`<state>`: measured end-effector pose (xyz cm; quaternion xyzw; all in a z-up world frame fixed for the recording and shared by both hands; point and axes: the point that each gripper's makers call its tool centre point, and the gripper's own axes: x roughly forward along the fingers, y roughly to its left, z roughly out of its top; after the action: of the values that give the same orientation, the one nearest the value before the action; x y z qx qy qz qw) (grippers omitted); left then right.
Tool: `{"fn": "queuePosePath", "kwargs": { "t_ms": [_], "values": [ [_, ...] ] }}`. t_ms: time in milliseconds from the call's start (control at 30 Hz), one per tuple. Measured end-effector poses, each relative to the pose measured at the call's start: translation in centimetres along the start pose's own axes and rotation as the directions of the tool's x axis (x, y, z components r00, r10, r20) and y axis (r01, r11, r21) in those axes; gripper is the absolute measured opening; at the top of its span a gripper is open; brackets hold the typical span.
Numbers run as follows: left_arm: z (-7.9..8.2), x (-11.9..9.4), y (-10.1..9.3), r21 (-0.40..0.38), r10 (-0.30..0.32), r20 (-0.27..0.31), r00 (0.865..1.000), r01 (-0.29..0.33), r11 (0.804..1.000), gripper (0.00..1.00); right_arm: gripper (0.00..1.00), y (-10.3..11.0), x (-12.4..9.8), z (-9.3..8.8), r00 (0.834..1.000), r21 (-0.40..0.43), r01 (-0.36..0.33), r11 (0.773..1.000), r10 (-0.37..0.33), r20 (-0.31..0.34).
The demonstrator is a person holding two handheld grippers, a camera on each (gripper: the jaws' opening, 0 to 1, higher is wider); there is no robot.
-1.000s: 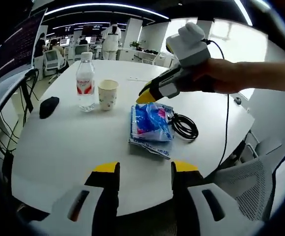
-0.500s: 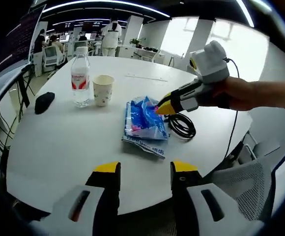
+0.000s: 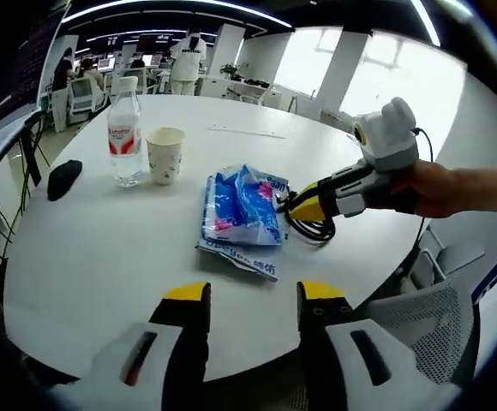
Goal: Arrange the tabletop items into an orderly group along one side of the table until the central work area is clear of visible clutter.
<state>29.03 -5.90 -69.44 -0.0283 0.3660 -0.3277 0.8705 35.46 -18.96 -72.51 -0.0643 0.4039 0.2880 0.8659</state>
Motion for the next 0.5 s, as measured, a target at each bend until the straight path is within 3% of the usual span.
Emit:
{"fn": "queuePosePath", "kwargs": {
  "t_ms": [300,500],
  "values": [
    [-0.4,0.5,-1.1,0.005,-0.025,-0.016,1.0,0.025,1.0,0.39,0.19,-1.3,-1.5,-2.2,0.999,0.072,0.044,0.996,-0.045,0.006],
    [-0.1,0.8,-1.5,-0.013,-0.034,0.002,0.999,0.034,0.999,0.39,0.19,-2.5,-3.0,-3.2,0.996,0.115,0.091,0.989,-0.093,0.016]
  ]
}}
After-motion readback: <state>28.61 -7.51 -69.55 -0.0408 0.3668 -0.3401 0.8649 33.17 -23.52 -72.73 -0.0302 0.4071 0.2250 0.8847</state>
